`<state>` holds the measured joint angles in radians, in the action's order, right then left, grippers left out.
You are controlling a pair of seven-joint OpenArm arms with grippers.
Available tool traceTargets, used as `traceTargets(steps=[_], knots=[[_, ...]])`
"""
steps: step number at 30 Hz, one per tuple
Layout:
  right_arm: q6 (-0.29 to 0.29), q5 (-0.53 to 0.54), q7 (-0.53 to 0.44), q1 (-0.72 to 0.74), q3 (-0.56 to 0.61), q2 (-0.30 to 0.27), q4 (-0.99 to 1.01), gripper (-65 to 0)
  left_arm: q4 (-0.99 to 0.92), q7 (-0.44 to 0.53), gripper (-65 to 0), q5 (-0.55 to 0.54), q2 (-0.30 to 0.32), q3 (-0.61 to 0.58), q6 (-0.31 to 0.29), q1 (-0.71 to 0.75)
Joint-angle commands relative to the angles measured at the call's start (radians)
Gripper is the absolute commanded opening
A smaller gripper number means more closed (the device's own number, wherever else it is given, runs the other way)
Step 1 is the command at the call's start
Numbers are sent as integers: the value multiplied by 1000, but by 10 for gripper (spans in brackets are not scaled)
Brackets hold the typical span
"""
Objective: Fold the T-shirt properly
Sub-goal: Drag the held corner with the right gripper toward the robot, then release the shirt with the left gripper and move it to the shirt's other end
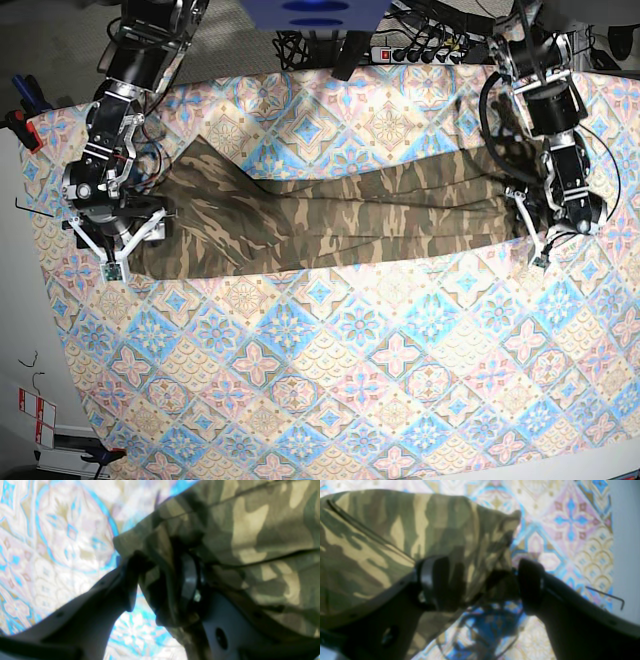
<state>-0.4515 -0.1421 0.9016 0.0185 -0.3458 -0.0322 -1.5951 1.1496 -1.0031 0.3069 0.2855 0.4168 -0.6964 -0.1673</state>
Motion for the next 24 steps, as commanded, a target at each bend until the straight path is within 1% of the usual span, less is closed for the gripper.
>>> traceTargets(steps=[1,4,8,15,17,21,24], knots=[[0,8,-16,14,-2,-11,-18,-217,33,-32,-392,25,16,3,-2,-5],[0,8,-16,14,-2,-11,-18,-217,94,-38,-390,30,11,3,-2,4],[0,8,-16,14,-2,-11,-18,-217,192,-95,-395,24,11,3,-2,-1],[0,8,-9,11,0,-11,-18,-217,379,-104,-396,25,-4,3,-2,7],[0,8,-8,11,0,-11,-18,-217,448,-113,-392,25,-4,3,-2,44],[0,8,-8,11,0,-11,-18,-217,616,-222,-389,22,-4,-3,-2,140],[0,8,-8,11,0,-11,-18,-217,699,-250,-389,10,-4,-3,-2,225]])
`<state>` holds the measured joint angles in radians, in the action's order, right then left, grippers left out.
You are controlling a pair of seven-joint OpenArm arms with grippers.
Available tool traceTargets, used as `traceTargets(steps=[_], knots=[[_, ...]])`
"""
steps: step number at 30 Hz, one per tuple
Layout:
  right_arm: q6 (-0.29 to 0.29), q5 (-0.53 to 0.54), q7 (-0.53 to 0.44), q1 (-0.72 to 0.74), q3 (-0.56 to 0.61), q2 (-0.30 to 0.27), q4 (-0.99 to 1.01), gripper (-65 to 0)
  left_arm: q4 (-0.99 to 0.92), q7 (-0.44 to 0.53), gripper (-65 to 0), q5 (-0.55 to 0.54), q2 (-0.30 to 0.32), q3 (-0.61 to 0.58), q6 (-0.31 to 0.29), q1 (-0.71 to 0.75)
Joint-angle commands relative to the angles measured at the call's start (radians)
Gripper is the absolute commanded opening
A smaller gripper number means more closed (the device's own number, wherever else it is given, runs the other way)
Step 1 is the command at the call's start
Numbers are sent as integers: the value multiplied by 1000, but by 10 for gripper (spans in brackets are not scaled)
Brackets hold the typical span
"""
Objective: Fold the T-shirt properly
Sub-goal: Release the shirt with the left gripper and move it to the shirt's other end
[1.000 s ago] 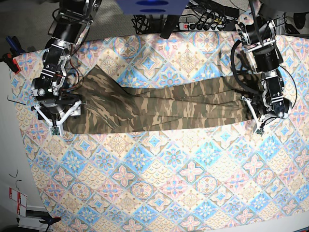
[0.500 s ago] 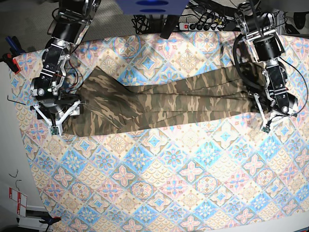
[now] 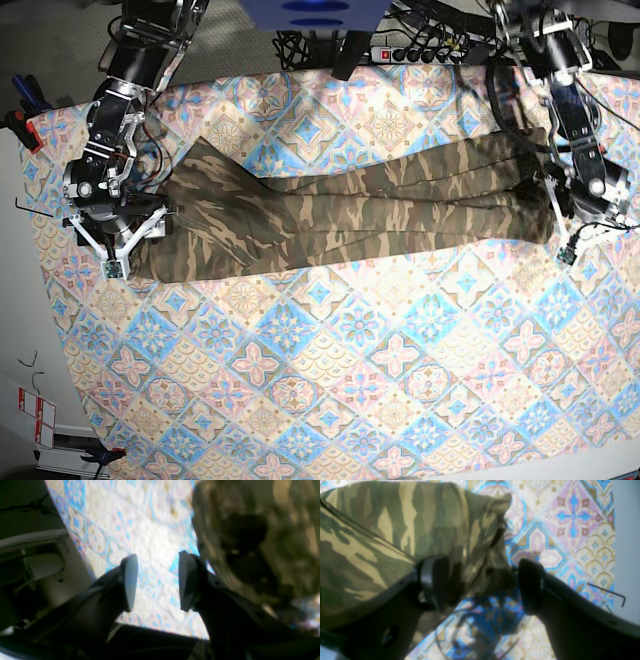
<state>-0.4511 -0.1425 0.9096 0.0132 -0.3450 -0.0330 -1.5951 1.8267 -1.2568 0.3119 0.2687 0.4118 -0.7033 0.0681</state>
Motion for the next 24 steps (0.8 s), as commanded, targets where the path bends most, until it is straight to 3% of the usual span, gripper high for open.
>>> traceTargets(steps=[1,3,8,10,15,20,24], knots=[[-1,8,-16,17,-1,-11,-18,-217,41,4,-389,-7,13,6,5,16],[-1,8,-16,17,-1,-11,-18,-217,77,4,-391,-38,14,48,5,63],[-1,8,-16,14,-1,-11,-17,-217,63,10,-388,-168,-38,371,5,78],[-1,7,-20,-5,1,-11,-17,-217,11,10,-372,-251,-38,444,5,80],[-1,4,-24,-12,65,-11,-14,-217,-149,12,-218,-468,8,441,5,134],[-1,4,-25,-37,103,-12,-17,-217,-270,53,-217,-736,47,428,5,158],[-1,4,-25,-38,125,-12,-17,-217,-368,107,-218,-879,86,404,5,161]])
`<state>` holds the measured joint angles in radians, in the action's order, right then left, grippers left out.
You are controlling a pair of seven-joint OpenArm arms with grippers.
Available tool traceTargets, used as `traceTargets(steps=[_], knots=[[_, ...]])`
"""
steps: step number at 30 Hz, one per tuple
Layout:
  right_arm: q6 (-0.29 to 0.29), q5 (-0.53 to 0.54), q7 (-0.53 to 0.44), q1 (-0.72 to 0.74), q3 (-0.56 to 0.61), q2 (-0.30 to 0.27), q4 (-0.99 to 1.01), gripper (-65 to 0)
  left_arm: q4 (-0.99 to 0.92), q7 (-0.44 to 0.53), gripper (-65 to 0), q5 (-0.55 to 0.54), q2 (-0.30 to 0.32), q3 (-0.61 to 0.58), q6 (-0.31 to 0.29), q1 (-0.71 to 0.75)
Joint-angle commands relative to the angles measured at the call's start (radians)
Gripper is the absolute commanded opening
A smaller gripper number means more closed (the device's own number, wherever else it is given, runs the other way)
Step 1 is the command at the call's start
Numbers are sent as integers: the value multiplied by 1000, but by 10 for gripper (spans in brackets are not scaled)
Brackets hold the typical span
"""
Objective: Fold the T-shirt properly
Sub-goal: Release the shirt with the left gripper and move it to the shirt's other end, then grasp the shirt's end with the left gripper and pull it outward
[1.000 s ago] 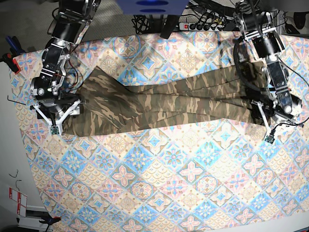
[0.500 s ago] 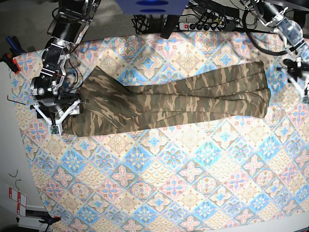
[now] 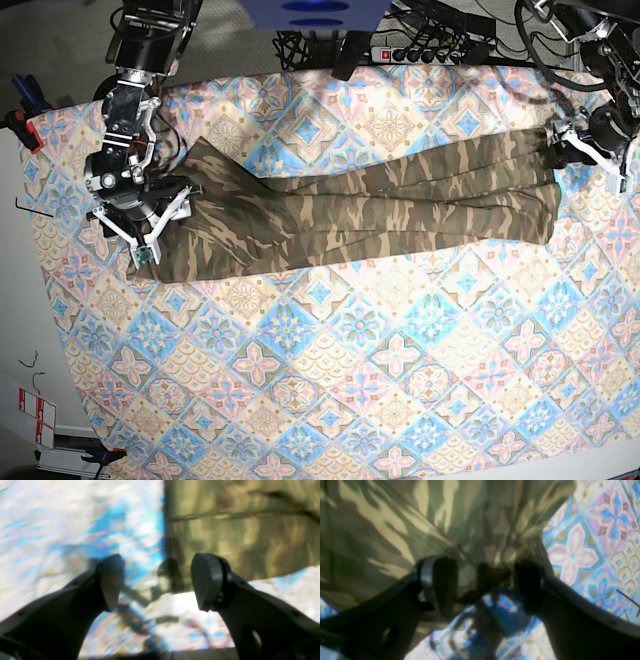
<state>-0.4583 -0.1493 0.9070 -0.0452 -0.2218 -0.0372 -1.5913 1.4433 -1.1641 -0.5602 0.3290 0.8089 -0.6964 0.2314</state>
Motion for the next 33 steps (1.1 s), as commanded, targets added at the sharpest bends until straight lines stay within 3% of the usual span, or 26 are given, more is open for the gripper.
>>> traceTargets(steps=[1,6,18,33], knots=[[6,10,-22,20,0,-8,-21,-217,-9,26,-218,-25,29,-4,-2,-2],[6,10,-22,18,0,-13,-21,-217,-92,120,-234,-37,37,-59,-2,-7],[6,9,-22,18,-4,-14,-19,-217,-408,336,-235,-28,43,-66,-2,-73],[6,9,-22,17,-4,-14,-19,-217,-456,352,-235,-25,11,-179,-2,-163]])
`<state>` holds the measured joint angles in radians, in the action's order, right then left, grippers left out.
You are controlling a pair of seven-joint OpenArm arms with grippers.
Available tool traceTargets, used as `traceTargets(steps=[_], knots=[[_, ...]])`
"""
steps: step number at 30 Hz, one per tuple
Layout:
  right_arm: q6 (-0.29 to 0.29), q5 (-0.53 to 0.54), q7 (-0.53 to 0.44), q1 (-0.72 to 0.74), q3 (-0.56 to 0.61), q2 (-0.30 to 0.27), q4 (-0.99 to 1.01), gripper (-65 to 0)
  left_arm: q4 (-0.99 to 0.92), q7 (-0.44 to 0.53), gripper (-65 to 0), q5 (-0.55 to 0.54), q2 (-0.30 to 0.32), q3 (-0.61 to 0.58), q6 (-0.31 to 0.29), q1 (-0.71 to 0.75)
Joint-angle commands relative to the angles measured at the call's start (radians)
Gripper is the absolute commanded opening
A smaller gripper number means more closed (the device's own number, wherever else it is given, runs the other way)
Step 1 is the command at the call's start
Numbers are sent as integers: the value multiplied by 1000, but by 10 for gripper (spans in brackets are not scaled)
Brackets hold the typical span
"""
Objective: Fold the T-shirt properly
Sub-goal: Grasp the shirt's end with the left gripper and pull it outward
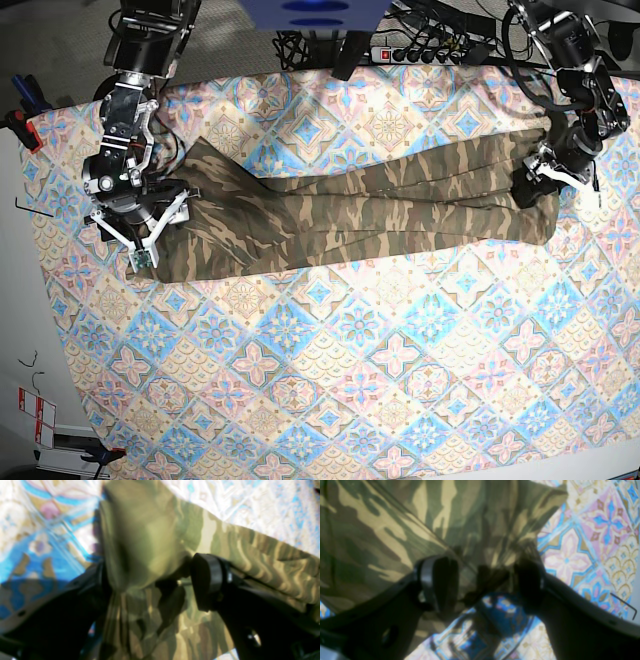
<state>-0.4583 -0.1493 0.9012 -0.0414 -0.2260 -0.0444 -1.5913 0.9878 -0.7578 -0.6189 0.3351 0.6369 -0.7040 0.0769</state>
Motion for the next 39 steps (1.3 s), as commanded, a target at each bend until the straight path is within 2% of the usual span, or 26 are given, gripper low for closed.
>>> traceTargets(steps=[1,10,12,17,18,28,34,39], knots=[[6,9,-17,5,-2,-7,-19,-217,0,-56,-235,37,3,-7,6,-10],[6,9,-17,-7,-3,-7,-22,-217,0,-56,-249,41,3,-7,6,-9],[6,9,-17,-7,-3,-7,-22,-217,0,-56,-316,49,5,-35,6,-9],[6,9,-17,-7,-3,-7,-22,-217,0,-56,-579,116,3,-128,6,-18],[6,9,-17,-7,-3,-7,-22,-217,0,-58,-615,126,2,-136,6,-18],[6,9,-17,-19,-5,-7,-22,-217,9,-65,-618,132,-14,-134,6,-18],[6,9,-17,-18,-5,-7,-22,-217,128,-170,-619,150,-11,-75,6,-81],[6,9,-17,-16,-5,-7,-22,-217,139,-228,-619,218,17,-79,6,-193]])
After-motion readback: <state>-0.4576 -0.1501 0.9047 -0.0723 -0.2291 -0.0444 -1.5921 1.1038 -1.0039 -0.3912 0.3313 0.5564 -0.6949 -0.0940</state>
